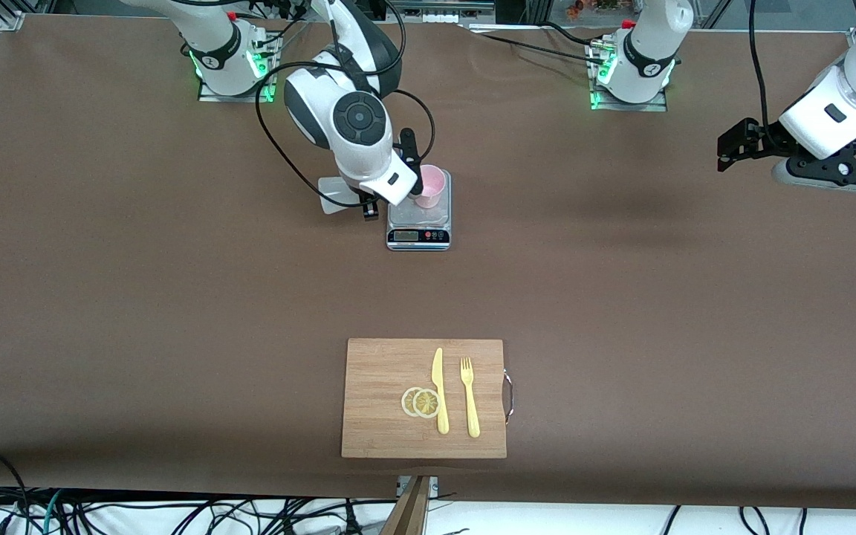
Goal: Add sauce to pink cup with both arms
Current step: 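Tilt the bottle nozzle into the pink cup with the right gripper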
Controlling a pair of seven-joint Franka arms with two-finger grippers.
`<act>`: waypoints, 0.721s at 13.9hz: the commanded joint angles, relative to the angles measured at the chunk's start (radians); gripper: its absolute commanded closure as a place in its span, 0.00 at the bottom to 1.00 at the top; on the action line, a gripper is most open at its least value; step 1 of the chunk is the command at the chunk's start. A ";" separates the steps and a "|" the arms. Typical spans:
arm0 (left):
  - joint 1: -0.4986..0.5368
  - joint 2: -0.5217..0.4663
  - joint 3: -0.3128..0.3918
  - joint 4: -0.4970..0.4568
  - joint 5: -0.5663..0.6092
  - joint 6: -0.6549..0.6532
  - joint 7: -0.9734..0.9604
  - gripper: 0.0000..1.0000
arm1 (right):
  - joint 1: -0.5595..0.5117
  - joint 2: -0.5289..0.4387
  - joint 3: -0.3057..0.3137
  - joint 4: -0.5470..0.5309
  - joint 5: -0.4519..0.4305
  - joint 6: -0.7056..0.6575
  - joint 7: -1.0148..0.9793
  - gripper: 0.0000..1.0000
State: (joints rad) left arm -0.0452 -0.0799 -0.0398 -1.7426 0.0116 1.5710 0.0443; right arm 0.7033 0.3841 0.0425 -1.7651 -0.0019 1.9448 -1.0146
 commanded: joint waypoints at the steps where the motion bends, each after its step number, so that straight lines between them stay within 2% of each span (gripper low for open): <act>1: 0.007 0.017 0.000 0.034 -0.025 -0.019 0.022 0.00 | 0.010 -0.004 -0.007 0.018 -0.030 -0.040 0.022 1.00; 10: 0.005 0.017 0.000 0.034 -0.027 -0.020 0.017 0.00 | 0.048 0.007 -0.007 0.018 -0.076 -0.059 0.068 1.00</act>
State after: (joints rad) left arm -0.0452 -0.0799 -0.0398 -1.7425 0.0115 1.5710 0.0443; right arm 0.7320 0.3872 0.0413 -1.7651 -0.0575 1.9070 -0.9704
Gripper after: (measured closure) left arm 0.000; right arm 0.753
